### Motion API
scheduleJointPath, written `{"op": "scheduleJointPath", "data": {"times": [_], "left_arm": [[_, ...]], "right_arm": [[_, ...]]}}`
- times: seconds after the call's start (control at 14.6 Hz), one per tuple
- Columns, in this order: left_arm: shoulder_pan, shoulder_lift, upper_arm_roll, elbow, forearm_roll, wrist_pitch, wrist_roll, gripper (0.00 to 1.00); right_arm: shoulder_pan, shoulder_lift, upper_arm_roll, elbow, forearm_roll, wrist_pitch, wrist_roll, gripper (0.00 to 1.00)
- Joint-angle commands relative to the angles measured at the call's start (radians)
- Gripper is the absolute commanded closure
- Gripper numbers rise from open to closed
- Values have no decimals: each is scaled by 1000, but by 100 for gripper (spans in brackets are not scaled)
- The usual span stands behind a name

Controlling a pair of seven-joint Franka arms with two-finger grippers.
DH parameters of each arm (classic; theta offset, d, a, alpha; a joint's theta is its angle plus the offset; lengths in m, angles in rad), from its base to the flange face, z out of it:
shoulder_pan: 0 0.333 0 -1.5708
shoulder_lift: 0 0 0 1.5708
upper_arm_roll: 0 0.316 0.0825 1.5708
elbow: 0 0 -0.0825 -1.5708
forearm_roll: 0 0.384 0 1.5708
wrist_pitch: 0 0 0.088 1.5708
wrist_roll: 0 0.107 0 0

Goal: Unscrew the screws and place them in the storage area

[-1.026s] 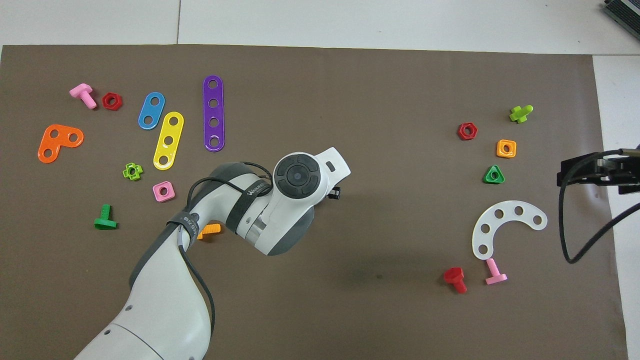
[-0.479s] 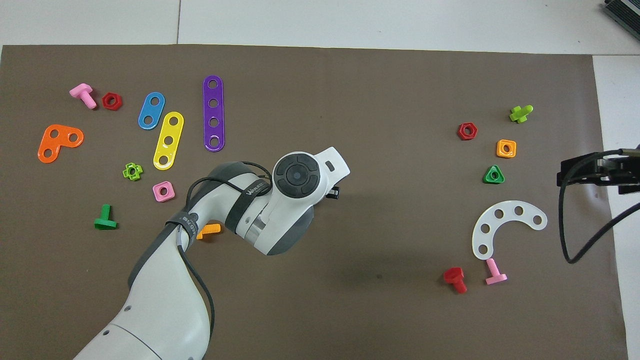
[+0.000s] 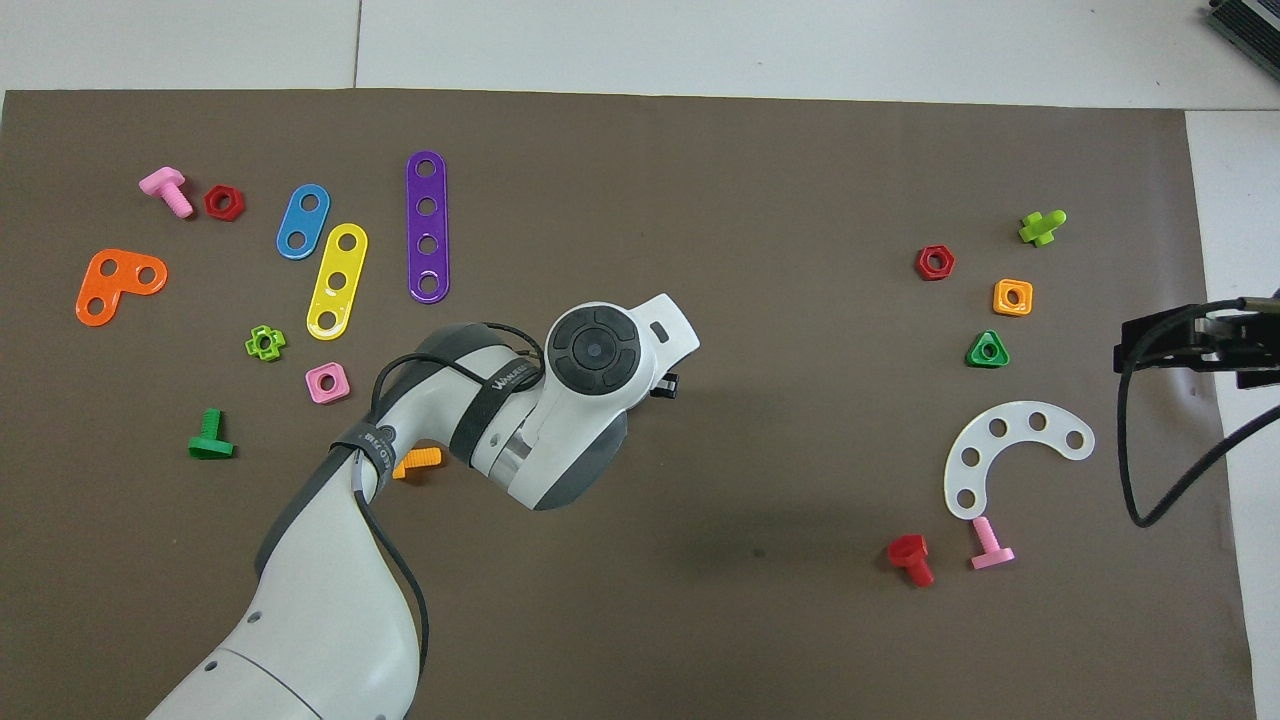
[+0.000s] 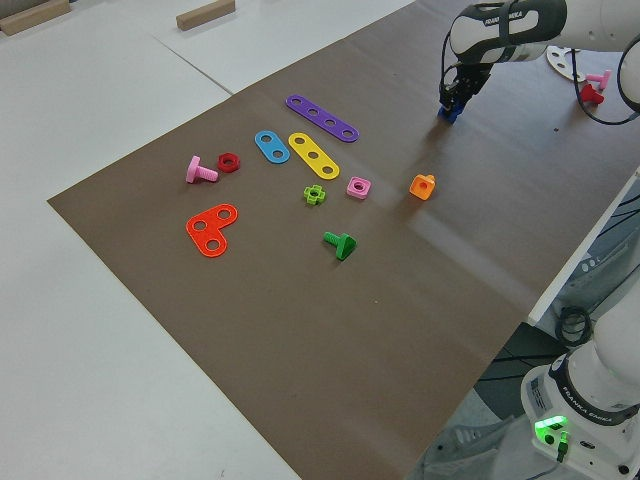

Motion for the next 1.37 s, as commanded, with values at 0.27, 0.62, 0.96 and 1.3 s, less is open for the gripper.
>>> {"op": "scheduleJointPath", "data": {"times": [0.27,0.62,0.96,1.3], "left_arm": [[-15,-13,14,32,17,-93,5,59],[-12,-12,12,81,14,-148,5,59],[-4,-16,12,128,6,-223,6,59],[52,-88,12,147,-35,-297,40,59]], "right_arm": [[-15,-5,8,6,11,-16,-30,0],[-15,-5,8,6,11,-16,-30,0],[-15,-5,8,6,11,-15,-30,0],[-15,-5,8,6,11,-16,-30,0]]}}
